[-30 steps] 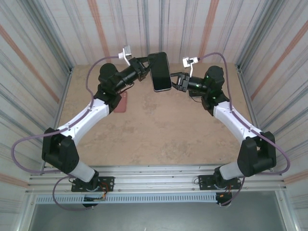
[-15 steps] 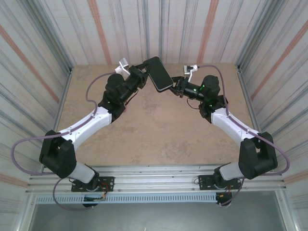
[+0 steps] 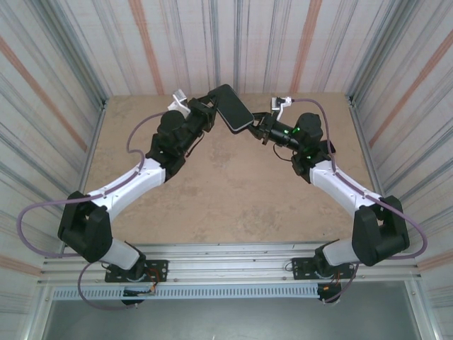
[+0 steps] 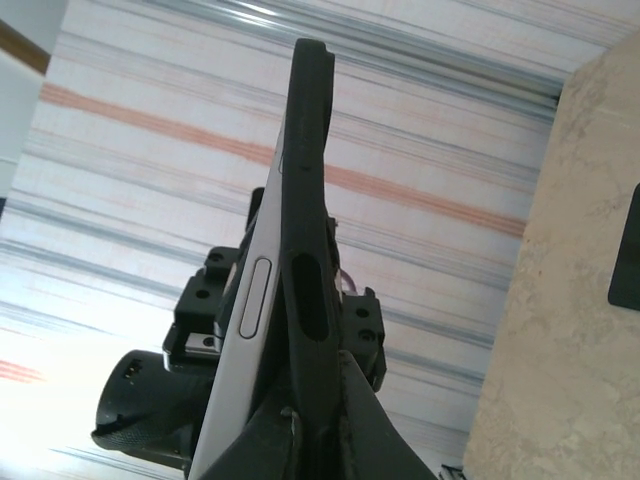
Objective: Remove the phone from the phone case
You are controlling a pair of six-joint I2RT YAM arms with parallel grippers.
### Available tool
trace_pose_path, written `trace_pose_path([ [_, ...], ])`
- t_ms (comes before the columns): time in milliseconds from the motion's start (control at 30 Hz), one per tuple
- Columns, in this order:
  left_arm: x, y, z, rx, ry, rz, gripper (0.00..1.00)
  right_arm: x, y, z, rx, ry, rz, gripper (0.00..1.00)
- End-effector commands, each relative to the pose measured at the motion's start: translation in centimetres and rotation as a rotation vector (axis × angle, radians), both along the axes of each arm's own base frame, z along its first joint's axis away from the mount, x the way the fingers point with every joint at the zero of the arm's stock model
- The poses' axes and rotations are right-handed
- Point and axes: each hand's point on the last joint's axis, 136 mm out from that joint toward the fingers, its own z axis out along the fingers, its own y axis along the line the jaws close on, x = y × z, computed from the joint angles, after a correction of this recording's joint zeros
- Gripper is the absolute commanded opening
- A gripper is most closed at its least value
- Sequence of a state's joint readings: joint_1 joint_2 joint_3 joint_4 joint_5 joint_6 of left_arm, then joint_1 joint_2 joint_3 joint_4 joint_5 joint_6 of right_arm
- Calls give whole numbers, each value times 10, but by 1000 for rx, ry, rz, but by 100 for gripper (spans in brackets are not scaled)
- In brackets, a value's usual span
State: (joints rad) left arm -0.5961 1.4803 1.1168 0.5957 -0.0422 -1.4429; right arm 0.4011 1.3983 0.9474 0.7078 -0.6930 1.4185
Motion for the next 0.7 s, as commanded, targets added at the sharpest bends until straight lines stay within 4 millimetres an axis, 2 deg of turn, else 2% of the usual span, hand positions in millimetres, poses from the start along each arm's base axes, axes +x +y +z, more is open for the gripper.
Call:
trace_pose_path([
  [0,-4,3,-21,61,58,23,12,-12,-1,33,92,-61,14,1],
  [400,-6,1,-27,68,79,4,42,-3,-6,23,100,-22,-45,0],
  [533,-8,1,-29,91,96,-2,65,1,-9,23,100,-32,-69,0],
  [667,-12,6,-27,114,106,6,78,7,-16,25,103,-53,-125,0],
])
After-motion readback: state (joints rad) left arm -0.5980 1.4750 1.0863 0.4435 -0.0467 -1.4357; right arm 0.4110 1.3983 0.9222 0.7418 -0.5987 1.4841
